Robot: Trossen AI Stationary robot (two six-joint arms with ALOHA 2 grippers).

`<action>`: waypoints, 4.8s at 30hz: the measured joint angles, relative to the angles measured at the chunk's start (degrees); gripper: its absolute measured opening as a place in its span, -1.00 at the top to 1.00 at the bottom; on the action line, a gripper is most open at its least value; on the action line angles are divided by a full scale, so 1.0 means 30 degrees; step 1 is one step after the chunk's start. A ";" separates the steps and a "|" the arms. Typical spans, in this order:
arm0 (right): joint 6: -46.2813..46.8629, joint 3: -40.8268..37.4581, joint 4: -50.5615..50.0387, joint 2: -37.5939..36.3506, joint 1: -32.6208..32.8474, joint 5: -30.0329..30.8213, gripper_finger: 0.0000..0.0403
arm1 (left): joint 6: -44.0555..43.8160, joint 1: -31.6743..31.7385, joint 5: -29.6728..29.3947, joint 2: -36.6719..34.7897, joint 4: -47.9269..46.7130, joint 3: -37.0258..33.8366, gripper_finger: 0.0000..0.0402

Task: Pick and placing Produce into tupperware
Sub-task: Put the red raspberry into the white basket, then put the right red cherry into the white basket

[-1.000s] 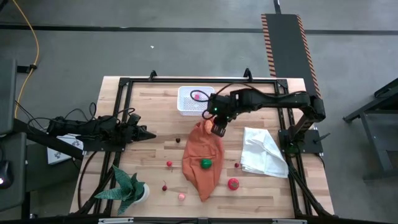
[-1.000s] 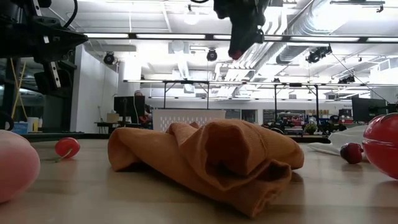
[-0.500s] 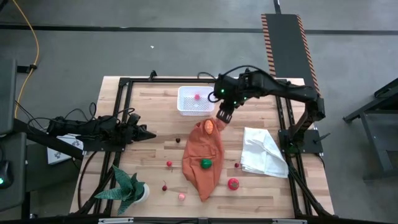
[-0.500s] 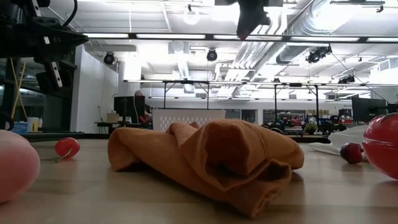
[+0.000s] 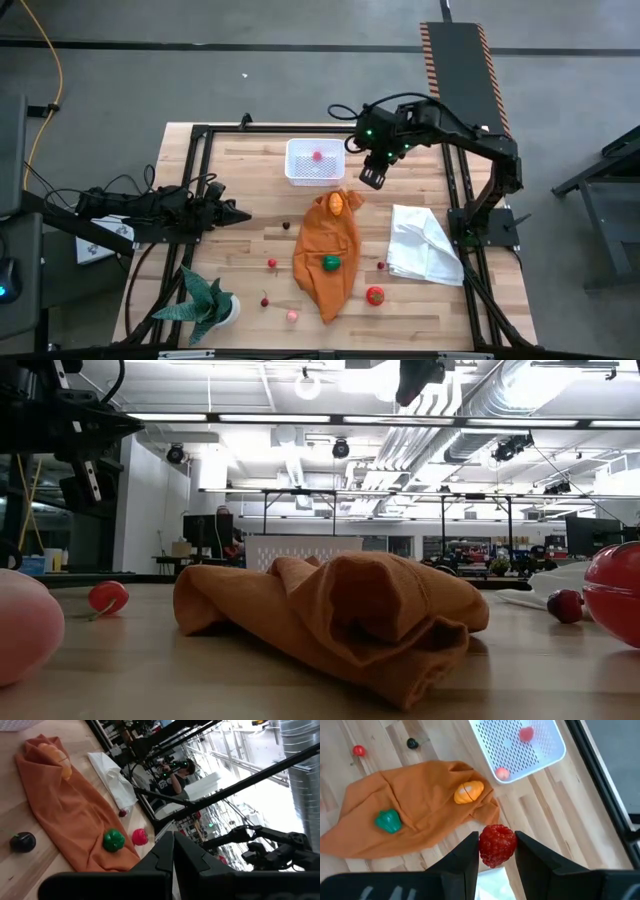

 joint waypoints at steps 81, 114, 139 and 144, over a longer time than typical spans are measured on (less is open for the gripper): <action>-0.6577 -0.0459 0.9022 0.9863 -0.5087 -0.5595 0.49 | -0.0087 0.0007 -0.1122 0.0007 0.0219 0.0006 1.00; -0.6523 -0.0459 0.9391 1.1330 -0.4953 -0.5603 0.44 | -0.0087 0.0001 -0.1122 0.0002 0.0211 0.0007 1.00; -0.6144 0.5296 0.7122 1.1264 -0.5334 -0.5252 0.26 | 0.0017 0.0002 -0.1104 0.0003 0.0207 0.0000 1.00; -0.5427 0.5056 0.7562 1.0110 -0.5698 -0.5581 0.26 | 0.0452 0.0004 -0.0817 0.0005 0.0168 0.0000 1.00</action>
